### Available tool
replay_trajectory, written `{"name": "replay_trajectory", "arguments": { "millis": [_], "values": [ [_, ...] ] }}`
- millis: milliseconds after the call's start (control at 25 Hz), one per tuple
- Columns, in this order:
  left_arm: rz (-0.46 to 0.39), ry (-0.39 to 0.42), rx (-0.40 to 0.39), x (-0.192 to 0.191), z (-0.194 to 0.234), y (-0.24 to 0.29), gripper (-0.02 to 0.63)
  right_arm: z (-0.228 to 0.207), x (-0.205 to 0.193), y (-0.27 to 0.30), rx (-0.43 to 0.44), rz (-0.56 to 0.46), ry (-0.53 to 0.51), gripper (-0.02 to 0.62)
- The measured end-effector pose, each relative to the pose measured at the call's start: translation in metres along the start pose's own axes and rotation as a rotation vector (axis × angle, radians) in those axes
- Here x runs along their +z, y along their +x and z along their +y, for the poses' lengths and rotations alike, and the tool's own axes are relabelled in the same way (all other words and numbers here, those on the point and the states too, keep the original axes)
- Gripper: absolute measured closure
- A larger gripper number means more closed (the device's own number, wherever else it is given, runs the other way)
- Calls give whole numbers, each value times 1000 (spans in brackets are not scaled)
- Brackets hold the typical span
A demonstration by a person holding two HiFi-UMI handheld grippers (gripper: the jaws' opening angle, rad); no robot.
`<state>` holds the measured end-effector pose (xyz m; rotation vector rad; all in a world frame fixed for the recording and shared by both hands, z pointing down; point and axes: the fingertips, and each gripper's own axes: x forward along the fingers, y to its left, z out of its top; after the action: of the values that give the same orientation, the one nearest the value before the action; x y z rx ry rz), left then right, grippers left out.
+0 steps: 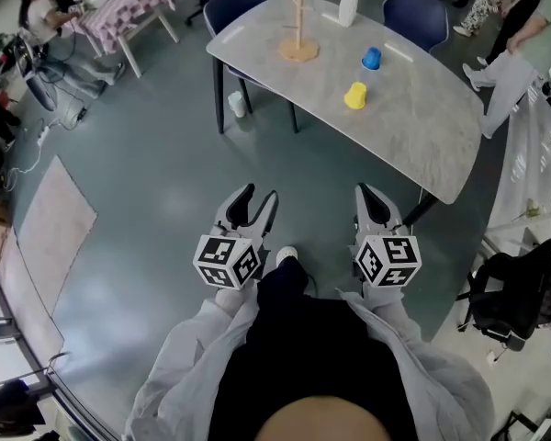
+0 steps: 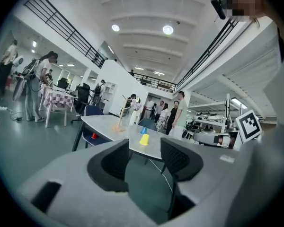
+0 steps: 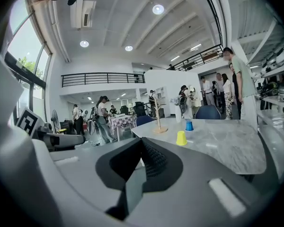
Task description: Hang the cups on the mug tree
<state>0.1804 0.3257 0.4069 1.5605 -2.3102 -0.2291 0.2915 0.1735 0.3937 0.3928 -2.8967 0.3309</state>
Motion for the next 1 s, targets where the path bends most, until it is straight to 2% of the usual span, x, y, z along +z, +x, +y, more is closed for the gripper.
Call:
{"name": "replay_trajectory", "arguments": {
  "millis": [240,440,800,1000],
  "values": [
    [-10,-6,-14,21,50,37,402,-2,13,61,-16,-15,6,587],
    [3,-7,-29,28,71,53,383,-3,15,87,-35,-7,17,587],
    [71,-65,-13,2,90,54,341,-11,-10,100,-55,66,48,587],
    [86,-70,4,1,100,71,336,-23,-11,119,-52,76,56,588]
  ]
}}
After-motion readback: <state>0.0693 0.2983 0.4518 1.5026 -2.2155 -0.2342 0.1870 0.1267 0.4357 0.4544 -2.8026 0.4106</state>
